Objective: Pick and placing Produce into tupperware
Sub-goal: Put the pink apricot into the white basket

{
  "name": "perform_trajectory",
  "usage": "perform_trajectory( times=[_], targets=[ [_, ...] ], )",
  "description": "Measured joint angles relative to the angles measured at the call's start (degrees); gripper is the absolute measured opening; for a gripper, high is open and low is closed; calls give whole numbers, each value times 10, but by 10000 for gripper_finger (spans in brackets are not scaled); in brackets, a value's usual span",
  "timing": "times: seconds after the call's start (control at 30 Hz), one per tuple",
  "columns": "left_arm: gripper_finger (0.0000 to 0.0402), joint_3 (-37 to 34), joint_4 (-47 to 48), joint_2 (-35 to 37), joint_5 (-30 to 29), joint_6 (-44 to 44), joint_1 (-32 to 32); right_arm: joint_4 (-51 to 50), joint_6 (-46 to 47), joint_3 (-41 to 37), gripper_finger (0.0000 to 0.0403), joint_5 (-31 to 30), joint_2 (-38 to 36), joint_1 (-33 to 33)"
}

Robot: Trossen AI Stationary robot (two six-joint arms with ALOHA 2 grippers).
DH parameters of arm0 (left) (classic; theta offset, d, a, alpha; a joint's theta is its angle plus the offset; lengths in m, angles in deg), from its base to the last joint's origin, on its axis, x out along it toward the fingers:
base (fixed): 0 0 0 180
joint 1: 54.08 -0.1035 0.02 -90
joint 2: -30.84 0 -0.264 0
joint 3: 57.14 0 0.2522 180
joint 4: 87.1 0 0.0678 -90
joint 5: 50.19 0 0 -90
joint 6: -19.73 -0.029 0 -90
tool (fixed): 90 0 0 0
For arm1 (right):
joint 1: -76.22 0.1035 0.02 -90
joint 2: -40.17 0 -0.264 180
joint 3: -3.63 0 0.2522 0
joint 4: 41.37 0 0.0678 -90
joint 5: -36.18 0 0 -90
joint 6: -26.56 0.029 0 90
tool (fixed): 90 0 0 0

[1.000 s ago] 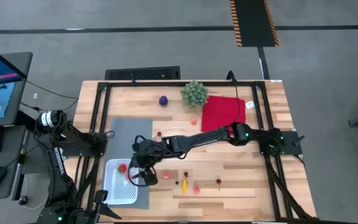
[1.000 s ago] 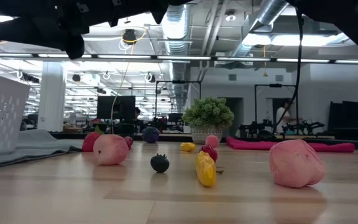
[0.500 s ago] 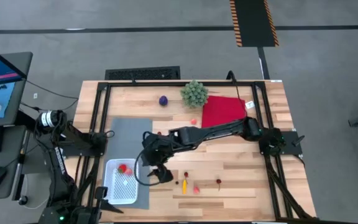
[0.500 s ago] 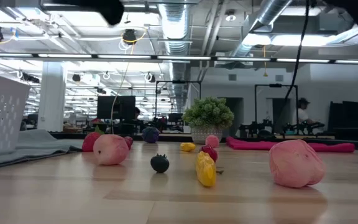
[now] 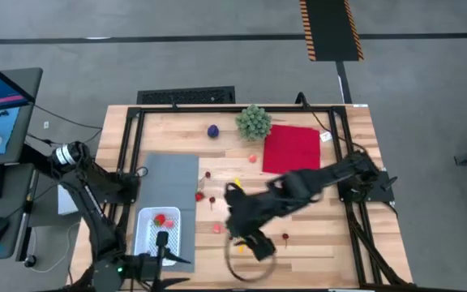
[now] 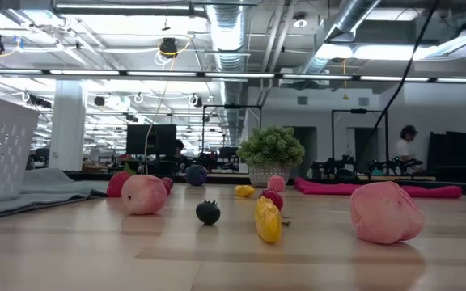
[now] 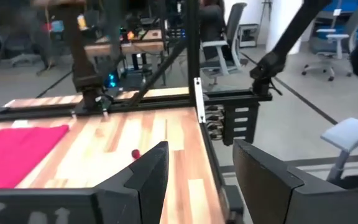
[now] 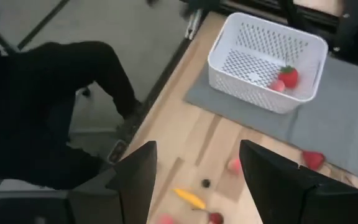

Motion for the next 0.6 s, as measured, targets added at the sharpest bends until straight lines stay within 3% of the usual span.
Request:
perform_trajectory(
  times=[0.2,0.4,0.6],
  targets=[
    [171,0,36,0,132,61,-85,-40,55,-41,255,-151,-53,104],
    [171,0,44,0,161,44,-144,-38,142,-137,255,-319,-114,219],
    [171,0,38,0,242,9,-192,-26,287,-285,255,-509,-213,340]
  ],
)
